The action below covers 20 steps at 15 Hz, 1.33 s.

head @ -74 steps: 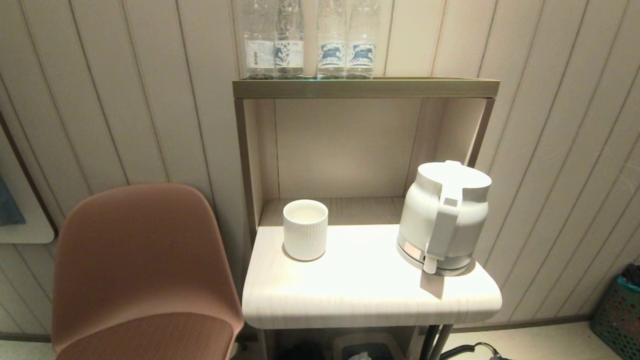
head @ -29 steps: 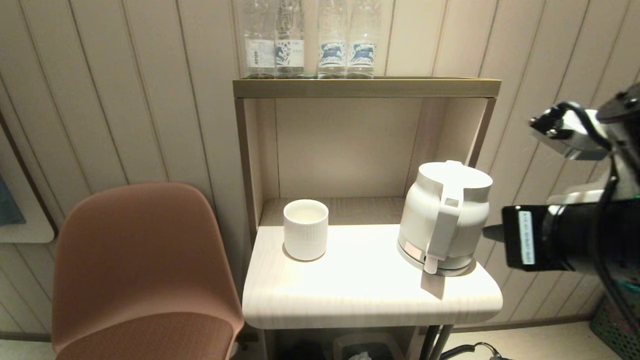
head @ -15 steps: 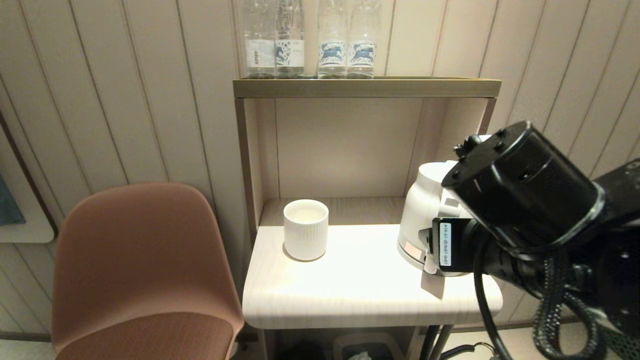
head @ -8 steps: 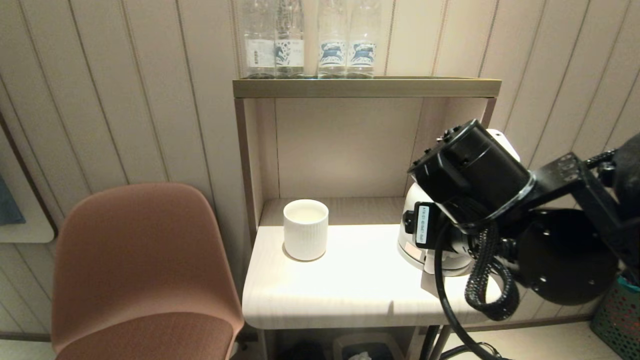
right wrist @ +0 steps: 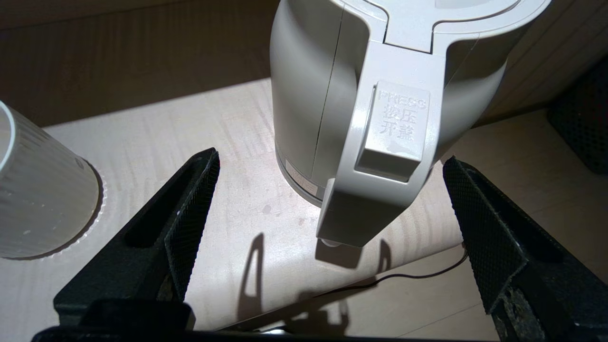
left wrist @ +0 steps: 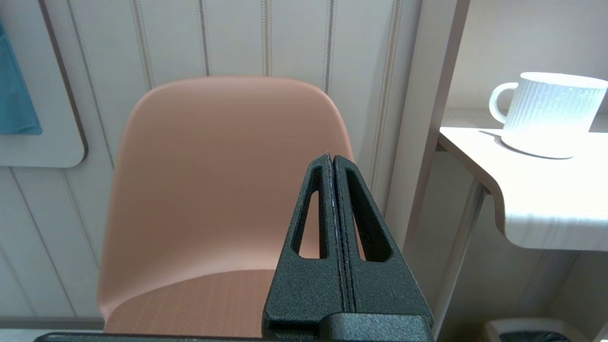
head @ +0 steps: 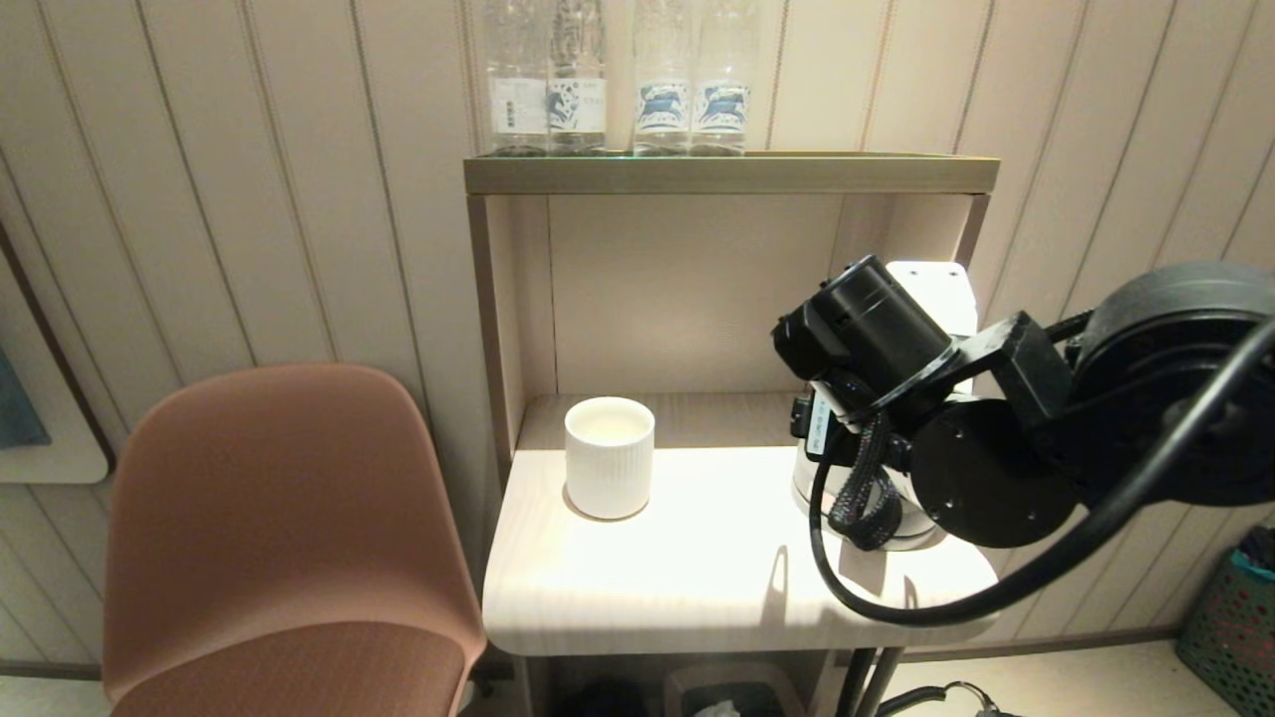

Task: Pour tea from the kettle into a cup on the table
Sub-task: Pick up the kettle

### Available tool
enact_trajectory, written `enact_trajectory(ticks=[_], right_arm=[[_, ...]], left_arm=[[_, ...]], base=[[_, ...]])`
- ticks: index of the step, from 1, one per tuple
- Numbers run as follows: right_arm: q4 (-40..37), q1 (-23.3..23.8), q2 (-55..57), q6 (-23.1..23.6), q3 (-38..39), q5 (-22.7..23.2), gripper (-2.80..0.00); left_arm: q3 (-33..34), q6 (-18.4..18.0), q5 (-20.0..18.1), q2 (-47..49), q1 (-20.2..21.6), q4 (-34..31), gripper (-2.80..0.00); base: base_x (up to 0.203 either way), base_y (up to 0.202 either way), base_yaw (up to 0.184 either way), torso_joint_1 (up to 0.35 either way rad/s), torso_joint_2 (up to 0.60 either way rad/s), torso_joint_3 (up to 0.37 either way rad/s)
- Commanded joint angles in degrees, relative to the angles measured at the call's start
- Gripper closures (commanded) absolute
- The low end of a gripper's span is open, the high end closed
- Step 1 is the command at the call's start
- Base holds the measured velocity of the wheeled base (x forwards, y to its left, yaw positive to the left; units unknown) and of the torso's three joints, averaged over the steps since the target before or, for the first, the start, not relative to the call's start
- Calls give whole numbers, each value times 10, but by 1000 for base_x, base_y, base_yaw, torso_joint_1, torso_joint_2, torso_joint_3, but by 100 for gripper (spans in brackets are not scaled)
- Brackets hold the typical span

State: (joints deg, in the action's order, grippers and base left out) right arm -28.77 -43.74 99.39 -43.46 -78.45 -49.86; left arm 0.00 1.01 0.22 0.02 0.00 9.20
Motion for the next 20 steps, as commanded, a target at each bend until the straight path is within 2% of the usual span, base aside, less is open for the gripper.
enact_trajectory(ticks=[1, 20], right_arm=[[-2, 1, 0, -1, 2, -3, -280], [-2, 34, -59, 0, 65, -14, -280]], left_arm=[[0, 0, 0, 0, 0, 1, 0], [0, 0, 0, 0, 0, 0, 0]], base=[[0, 0, 0, 0, 0, 0], [0, 0, 0, 0, 0, 0]])
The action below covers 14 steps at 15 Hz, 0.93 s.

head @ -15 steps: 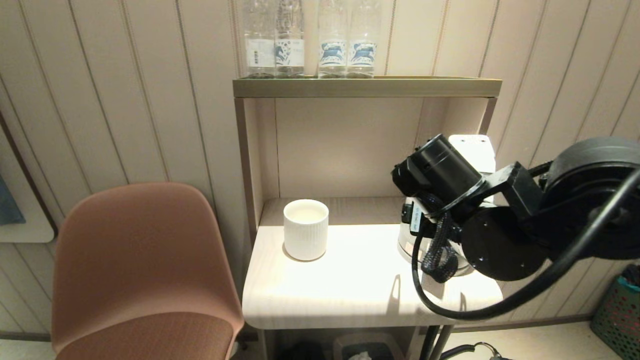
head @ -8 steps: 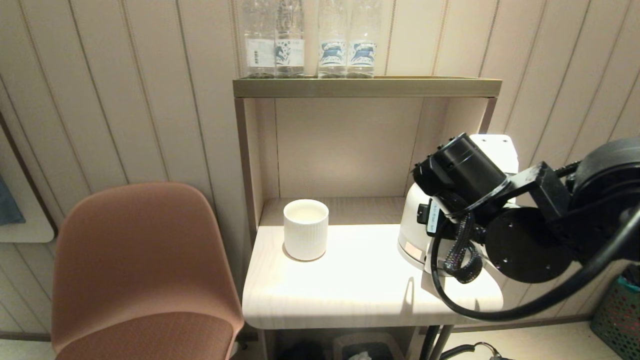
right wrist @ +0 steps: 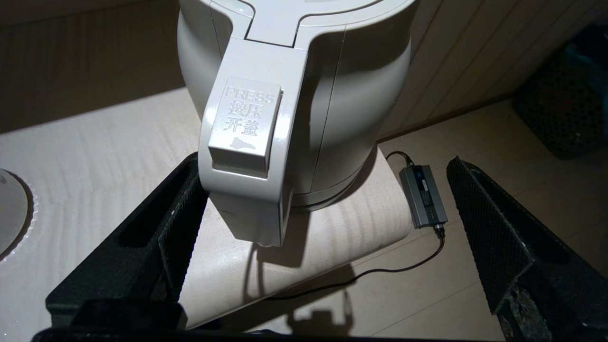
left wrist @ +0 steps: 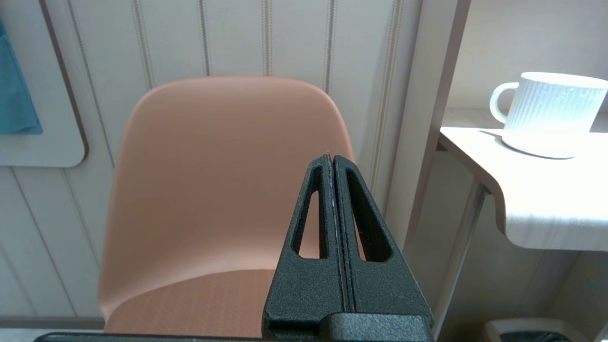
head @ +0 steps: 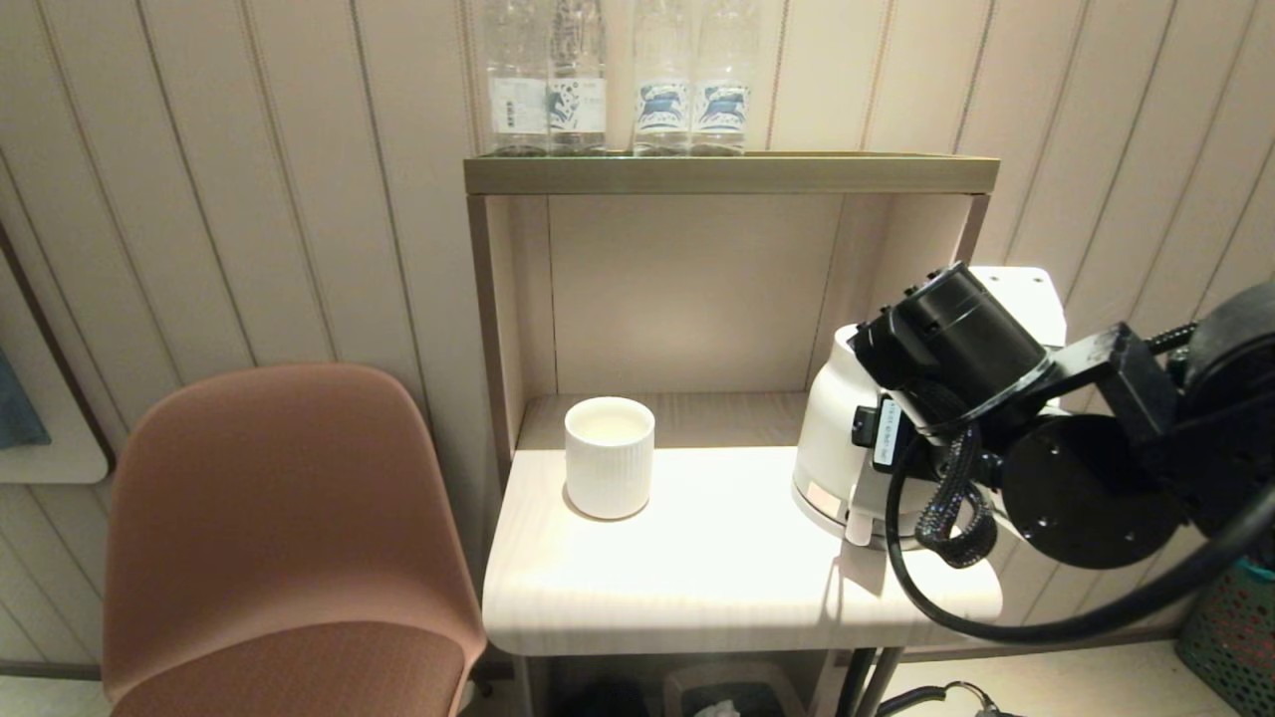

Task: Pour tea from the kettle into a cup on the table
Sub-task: Pick up the kettle

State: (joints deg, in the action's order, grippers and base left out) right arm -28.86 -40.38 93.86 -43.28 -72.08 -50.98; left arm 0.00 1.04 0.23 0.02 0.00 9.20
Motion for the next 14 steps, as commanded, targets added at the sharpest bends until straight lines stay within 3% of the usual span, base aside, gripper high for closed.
enact_trajectory(ticks=[1, 14], right_arm=[[-1, 1, -7, -2, 1, -3, -280], [0, 22, -39, 2, 30, -3, -280]], left_arm=[[0, 0, 0, 0, 0, 1, 0], [0, 0, 0, 0, 0, 0, 0]], base=[[0, 0, 0, 0, 0, 0], [0, 0, 0, 0, 0, 0]])
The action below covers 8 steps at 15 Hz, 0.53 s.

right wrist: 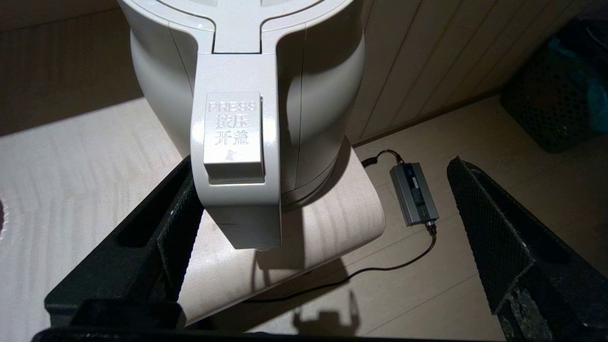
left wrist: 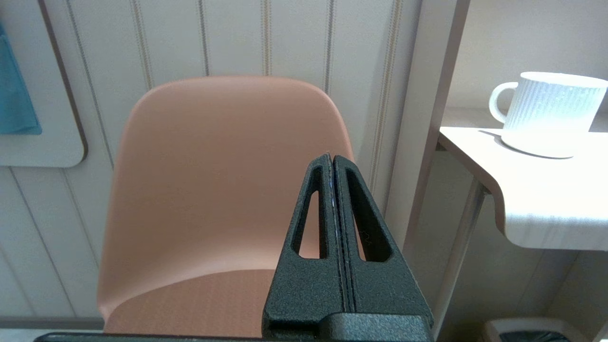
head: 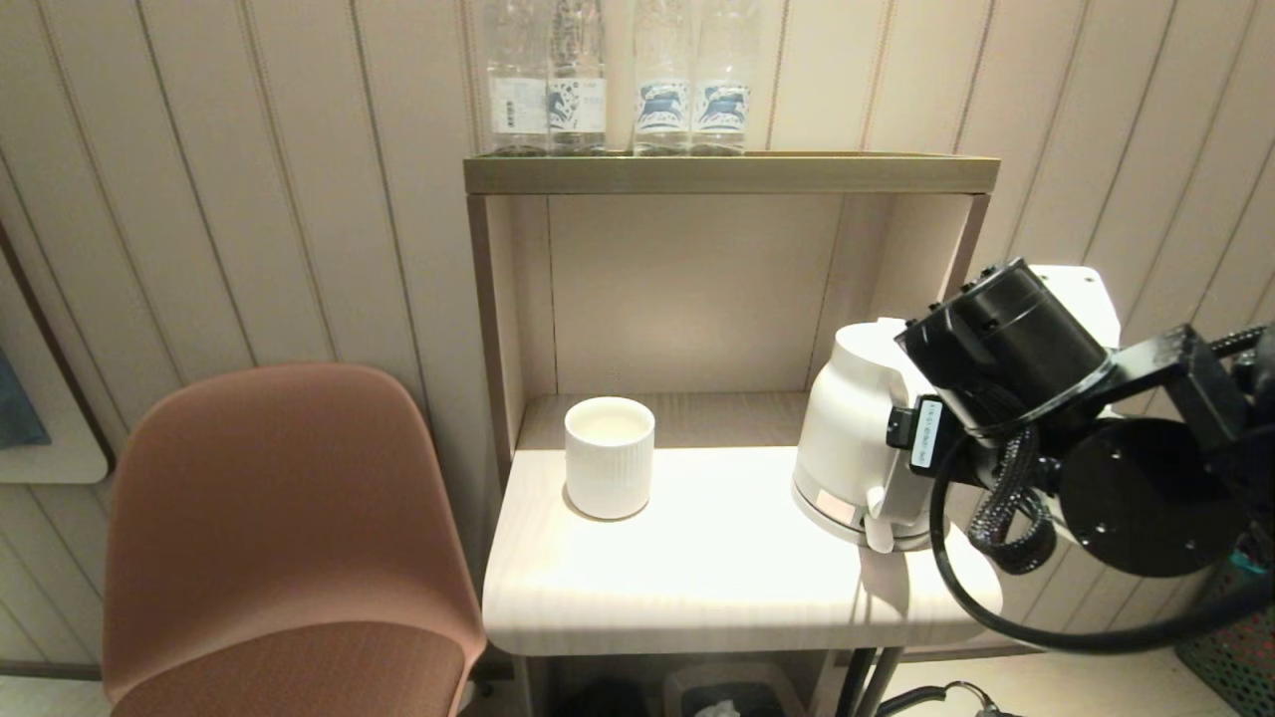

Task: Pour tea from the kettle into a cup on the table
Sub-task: Pick up the kettle

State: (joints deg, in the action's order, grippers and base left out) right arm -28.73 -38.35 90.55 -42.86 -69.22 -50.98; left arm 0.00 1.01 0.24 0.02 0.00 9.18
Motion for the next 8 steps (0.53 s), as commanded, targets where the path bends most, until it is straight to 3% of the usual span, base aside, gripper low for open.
enact_trajectory(ticks=[1, 8], right_arm=[[-1, 10, -6, -1, 5, -3, -280], [2, 27, -8, 3, 14, -3, -280]], left_arm=[[0, 0, 0, 0, 0, 1, 0], [0, 0, 0, 0, 0, 1, 0]], base=[[0, 0, 0, 0, 0, 0], [0, 0, 0, 0, 0, 0]])
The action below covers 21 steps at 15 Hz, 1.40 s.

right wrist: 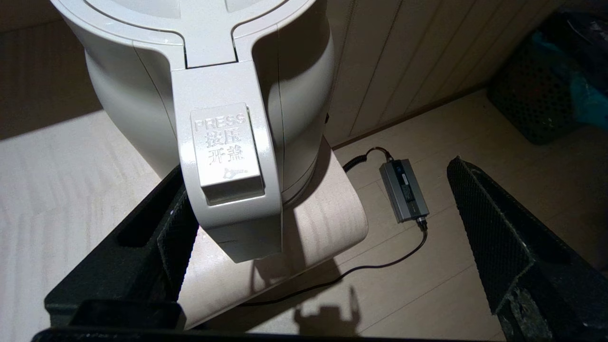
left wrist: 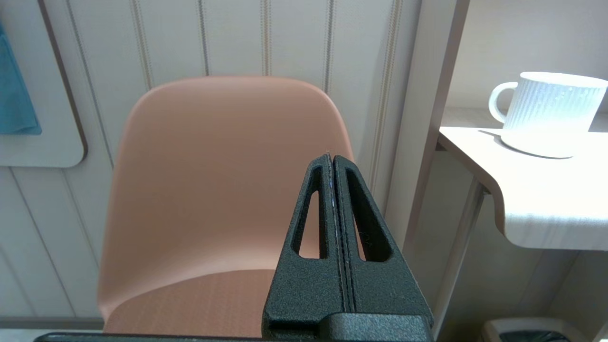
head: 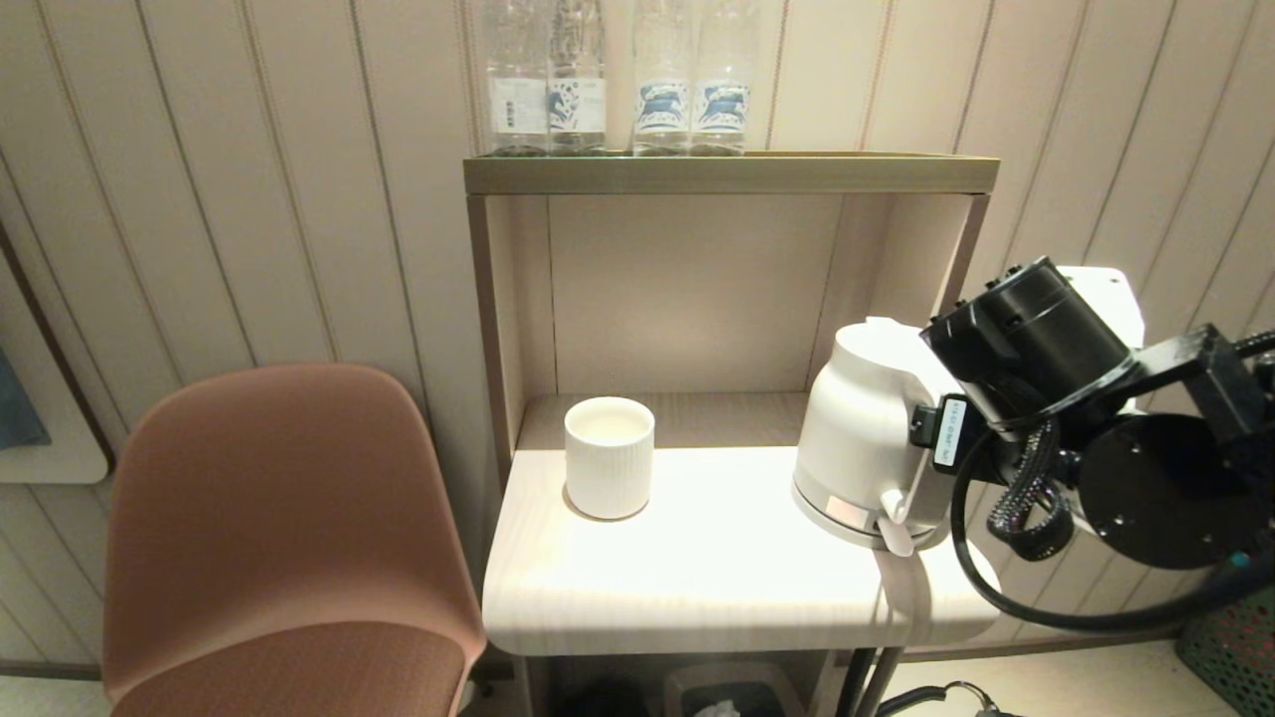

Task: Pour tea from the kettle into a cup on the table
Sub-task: Pick up the kettle

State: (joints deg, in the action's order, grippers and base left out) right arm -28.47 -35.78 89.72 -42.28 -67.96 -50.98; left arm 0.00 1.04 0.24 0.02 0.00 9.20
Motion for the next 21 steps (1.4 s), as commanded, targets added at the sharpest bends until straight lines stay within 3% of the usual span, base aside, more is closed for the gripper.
enact_trajectory(ticks=[1, 7, 15, 21], right_arm=[[0, 5, 0, -2, 3, -3, -280], [32, 42, 0, 36, 9, -3, -280], [35, 58, 11, 40, 9, -3, -280], [80, 83, 16, 79, 14, -2, -280]], left_arm=[[0, 0, 0, 0, 0, 1, 0], [0, 0, 0, 0, 0, 0, 0], [0, 0, 0, 0, 0, 0, 0], [0, 0, 0, 0, 0, 0, 0]], base=[[0, 0, 0, 0, 0, 0], [0, 0, 0, 0, 0, 0], [0, 0, 0, 0, 0, 0], [0, 0, 0, 0, 0, 0]])
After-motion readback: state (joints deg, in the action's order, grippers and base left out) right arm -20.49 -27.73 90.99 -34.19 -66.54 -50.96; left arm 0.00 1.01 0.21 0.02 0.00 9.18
